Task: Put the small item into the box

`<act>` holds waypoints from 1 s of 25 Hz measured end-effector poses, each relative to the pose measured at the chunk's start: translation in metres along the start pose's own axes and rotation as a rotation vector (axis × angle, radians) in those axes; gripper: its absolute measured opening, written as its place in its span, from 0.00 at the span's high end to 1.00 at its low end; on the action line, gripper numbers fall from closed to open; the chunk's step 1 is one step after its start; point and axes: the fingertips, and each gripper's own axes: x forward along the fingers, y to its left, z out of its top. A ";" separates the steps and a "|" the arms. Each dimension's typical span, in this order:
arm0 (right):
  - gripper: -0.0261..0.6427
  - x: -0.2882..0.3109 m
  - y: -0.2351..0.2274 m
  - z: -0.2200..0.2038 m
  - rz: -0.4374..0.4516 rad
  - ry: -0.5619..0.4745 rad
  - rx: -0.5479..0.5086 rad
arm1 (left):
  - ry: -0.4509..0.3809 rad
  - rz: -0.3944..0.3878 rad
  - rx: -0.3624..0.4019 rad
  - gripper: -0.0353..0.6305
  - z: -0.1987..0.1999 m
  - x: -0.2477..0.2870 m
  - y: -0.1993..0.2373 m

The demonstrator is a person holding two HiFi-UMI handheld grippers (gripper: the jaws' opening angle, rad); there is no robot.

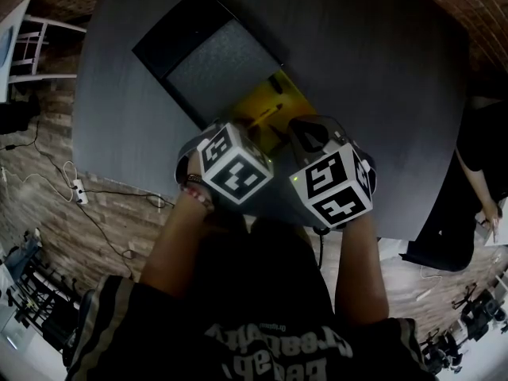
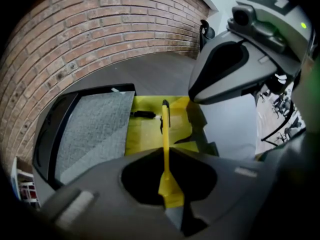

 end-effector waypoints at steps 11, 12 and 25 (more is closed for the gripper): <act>0.95 0.004 0.007 -0.002 0.001 0.010 -0.001 | -0.016 -0.003 0.002 0.90 -0.002 0.000 -0.001; 0.95 0.004 0.007 -0.003 0.001 0.011 0.000 | -0.015 -0.001 0.004 0.90 -0.002 -0.001 -0.001; 0.95 0.006 0.015 -0.006 0.000 0.024 -0.018 | -0.027 0.001 0.001 0.87 -0.008 -0.001 -0.002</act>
